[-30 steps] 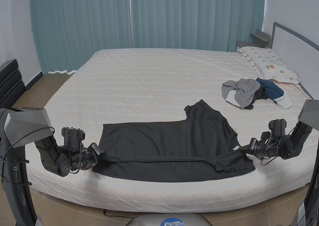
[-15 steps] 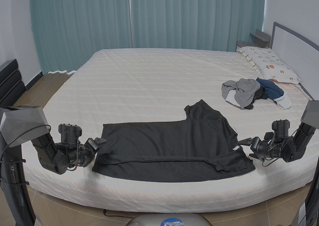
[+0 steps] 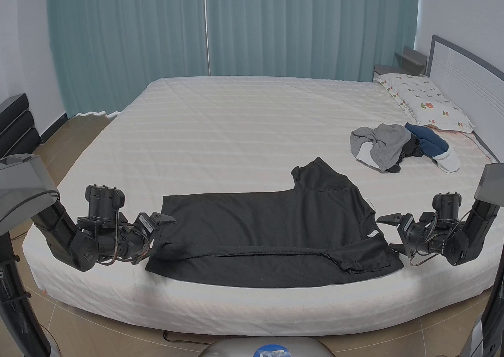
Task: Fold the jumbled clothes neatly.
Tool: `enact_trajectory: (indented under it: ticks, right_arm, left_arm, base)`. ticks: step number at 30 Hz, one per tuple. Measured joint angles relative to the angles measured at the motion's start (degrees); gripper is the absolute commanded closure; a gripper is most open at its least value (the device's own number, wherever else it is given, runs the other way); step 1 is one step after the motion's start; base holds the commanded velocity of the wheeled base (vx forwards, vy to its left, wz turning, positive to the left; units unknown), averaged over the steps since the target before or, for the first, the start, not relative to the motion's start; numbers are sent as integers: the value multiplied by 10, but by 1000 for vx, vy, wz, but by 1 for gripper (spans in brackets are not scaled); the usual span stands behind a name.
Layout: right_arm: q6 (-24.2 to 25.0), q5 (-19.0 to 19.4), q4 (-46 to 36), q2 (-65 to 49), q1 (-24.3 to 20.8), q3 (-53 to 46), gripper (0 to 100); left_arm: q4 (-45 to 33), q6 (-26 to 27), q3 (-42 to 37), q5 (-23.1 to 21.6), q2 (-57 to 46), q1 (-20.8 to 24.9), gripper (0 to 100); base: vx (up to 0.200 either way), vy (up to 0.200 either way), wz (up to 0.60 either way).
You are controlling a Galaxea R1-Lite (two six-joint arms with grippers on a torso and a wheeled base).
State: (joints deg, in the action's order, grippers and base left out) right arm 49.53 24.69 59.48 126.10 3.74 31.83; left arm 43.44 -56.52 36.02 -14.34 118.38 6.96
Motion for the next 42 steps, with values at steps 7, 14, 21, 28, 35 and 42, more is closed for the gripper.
enact_trajectory:
  ticks: [7,14,21,28,35,42]
  right_arm:
    - [1,1,7,13,-4,-8,0]
    - [-3,0,32,26,-7,-20,0]
    - [-3,-1,35,32,-9,-26,0]
    - [-3,-1,35,33,-9,-26,0]
    - [-3,-1,35,34,-11,-27,0]
    - [-4,-2,44,36,-13,-28,0]
  left_arm:
    - [-36,0,15,-2,13,52,0]
    - [-56,1,33,5,34,81,0]
    - [-84,4,47,19,41,87,0]
    - [-87,25,62,71,54,96,0]
    - [-122,51,110,98,80,101,0]
    - [-137,32,168,106,99,89,0]
  base:
    - [0,0,0]
    - [0,0,0]
    - [0,0,0]
    - [0,0,0]
    - [0,0,0]
    - [0,0,0]
